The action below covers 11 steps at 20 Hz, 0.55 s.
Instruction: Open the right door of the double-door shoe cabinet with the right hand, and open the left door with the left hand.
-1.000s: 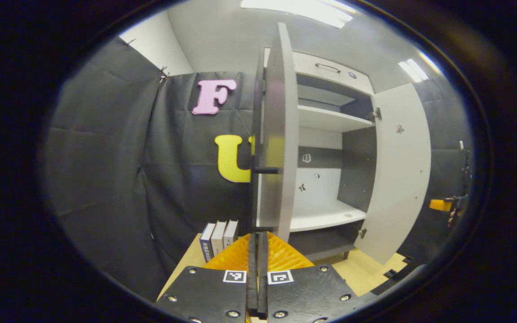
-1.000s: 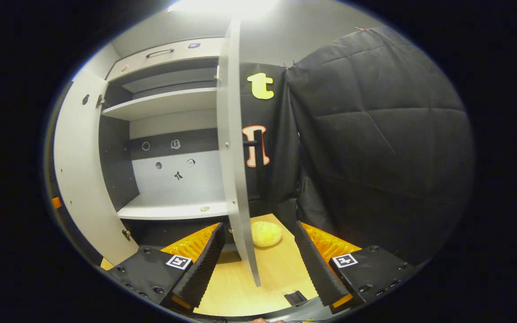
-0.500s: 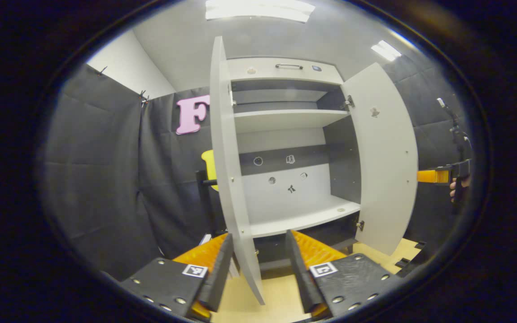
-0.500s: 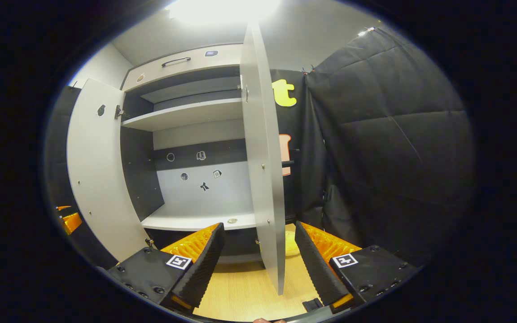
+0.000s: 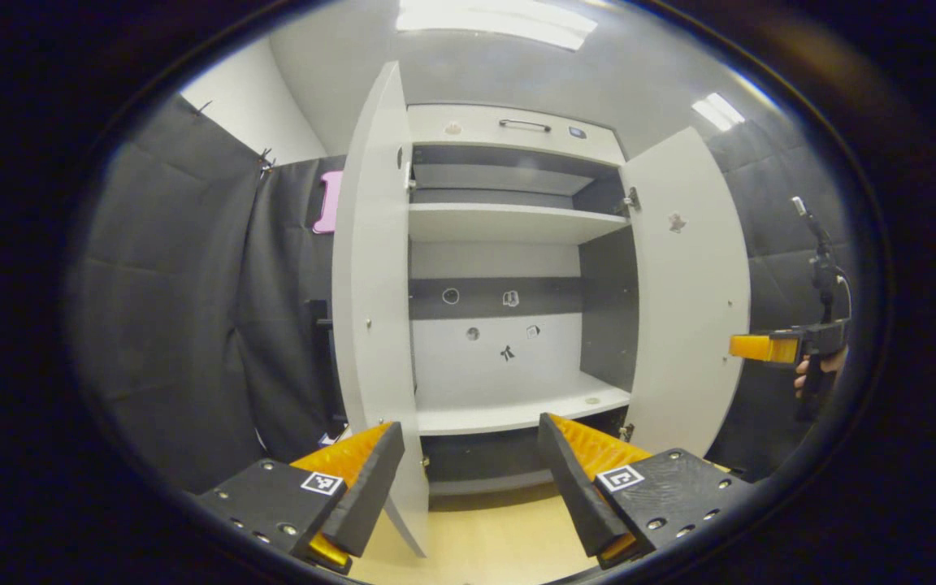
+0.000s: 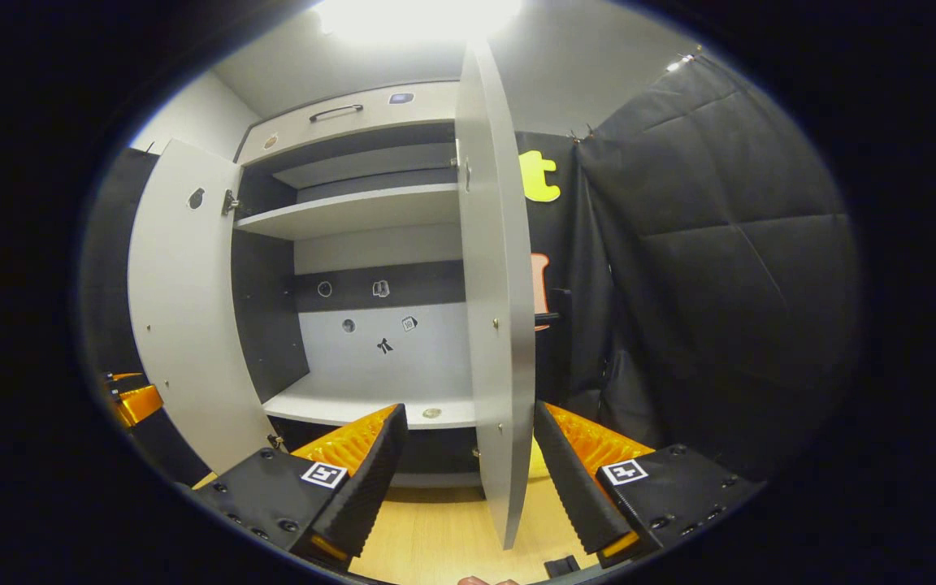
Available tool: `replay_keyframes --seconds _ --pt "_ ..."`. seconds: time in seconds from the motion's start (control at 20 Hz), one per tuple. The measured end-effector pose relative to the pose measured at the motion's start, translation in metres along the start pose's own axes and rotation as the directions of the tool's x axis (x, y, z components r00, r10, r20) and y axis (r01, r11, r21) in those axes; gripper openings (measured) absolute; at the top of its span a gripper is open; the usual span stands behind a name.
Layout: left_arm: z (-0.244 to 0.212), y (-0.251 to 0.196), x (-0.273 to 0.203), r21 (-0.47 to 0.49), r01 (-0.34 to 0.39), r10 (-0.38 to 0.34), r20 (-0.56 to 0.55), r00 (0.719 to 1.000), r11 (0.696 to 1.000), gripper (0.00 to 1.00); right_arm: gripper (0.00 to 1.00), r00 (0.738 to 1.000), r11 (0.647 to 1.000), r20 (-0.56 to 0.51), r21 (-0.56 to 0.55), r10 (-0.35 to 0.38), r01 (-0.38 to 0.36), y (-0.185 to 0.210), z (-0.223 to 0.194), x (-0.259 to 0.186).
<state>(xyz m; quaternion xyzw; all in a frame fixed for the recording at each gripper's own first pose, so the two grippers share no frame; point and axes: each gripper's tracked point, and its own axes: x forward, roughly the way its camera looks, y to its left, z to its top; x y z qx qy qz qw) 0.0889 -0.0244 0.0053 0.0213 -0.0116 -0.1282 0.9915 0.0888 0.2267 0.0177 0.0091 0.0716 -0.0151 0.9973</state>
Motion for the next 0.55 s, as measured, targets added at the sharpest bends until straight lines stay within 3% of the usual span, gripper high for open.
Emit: replay_keyframes --seconds 0.2,0.5,0.55 --pt "-0.003 0.004 0.010 0.009 -0.074 0.074 0.003 0.997 0.997 0.99 0.98 0.999 0.999 -0.004 -0.009 0.033 -0.033 0.001 0.002 0.001" --pt "-0.006 -0.003 0.018 -0.056 -0.110 0.110 -0.006 0.994 0.992 0.99 0.98 0.997 0.997 -0.019 -0.013 0.074 -0.074 0.004 -0.006 -0.005" --pt "-0.007 -0.002 0.018 -0.062 -0.108 0.107 -0.010 0.994 0.992 0.99 0.92 0.996 0.996 -0.020 0.007 0.085 -0.085 0.010 -0.006 -0.005"
